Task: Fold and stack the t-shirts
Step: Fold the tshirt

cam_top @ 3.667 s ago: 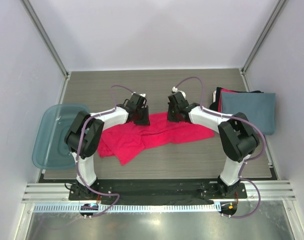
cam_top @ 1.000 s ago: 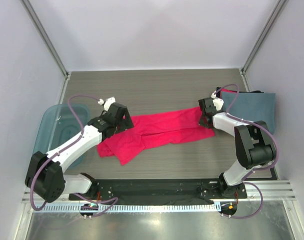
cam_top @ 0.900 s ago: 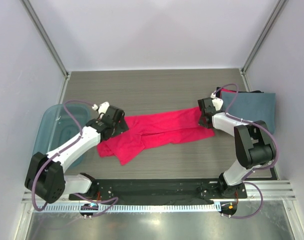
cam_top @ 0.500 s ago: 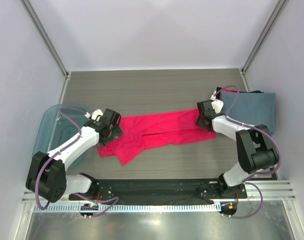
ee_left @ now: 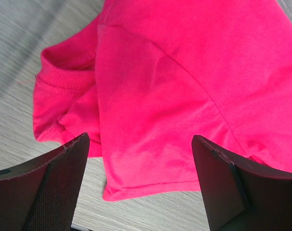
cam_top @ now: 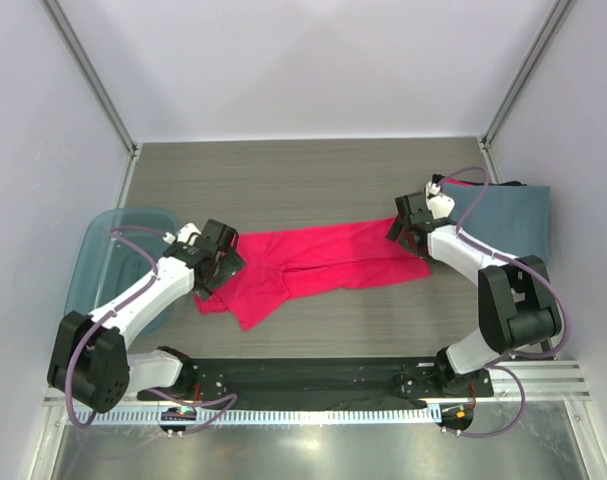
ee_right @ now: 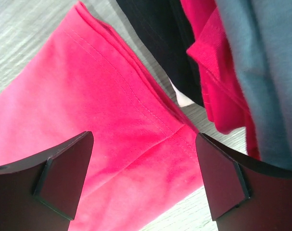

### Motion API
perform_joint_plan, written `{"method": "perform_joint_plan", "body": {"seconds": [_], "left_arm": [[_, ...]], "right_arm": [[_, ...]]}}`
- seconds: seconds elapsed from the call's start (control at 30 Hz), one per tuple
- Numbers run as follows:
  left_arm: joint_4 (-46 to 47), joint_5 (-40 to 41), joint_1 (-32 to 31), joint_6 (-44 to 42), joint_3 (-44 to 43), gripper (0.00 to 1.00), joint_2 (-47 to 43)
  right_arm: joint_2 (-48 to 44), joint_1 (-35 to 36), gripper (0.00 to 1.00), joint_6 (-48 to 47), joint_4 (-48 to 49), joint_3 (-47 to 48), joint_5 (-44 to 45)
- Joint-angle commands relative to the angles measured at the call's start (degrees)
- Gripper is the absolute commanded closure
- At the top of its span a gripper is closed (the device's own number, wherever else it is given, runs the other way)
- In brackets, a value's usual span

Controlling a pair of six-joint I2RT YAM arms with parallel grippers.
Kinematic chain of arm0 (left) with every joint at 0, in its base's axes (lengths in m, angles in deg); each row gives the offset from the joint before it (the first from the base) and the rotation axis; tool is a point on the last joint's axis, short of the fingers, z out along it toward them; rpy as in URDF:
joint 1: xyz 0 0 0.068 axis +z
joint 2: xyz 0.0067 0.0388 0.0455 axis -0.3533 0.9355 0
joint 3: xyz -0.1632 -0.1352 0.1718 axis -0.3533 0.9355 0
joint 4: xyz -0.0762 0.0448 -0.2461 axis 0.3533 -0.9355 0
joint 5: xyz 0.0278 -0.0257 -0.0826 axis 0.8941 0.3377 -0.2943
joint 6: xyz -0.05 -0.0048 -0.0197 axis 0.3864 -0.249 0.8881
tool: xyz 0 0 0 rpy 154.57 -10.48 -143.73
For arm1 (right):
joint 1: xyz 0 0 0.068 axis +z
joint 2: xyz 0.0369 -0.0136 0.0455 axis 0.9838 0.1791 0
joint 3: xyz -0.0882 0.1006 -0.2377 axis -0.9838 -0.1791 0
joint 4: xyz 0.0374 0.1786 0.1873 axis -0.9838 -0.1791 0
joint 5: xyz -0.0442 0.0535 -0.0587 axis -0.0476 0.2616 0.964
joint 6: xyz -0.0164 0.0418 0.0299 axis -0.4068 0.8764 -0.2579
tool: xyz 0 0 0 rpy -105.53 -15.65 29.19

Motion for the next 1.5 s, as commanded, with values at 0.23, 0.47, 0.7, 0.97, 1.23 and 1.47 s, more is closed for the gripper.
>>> {"method": "perform_joint_plan", "body": {"seconds": [0.23,0.47,0.7,0.97,1.23,1.47], "left_arm": [[-1.17,2.46,0.63,9.01,-0.18,0.13,3.52],[-0.21,2.11,2.91,8.23,-3.26,0.13,12.13],[-2.31,4.22,4.93,6.21,-9.76,0.15,21.62],[0.84,2.3,7.22,4.02,-16.34,0.16,31.38],[-0.2,1.06,6.69,1.64,-33.03,0.18,46.64],[-1.45,-2.55,5.55,-0.56,-57.37,0.23,61.94]], "right_arm": [[7.72,1.01,0.07,6.18,-1.86,4.26,-0.53],[11.85,1.89,0.08,5.83,-2.48,4.26,-0.09],[11.51,3.03,0.09,2.14,-3.62,3.2,-0.53],[7.29,6.63,0.1,0.56,-4.15,-2.86,-6.24],[0.96,20.86,0.1,9.58,-5.99,-9.63,-8.26],[-0.63,42.21,0.1,24.53,-5.99,-9.02,-7.65]]}}
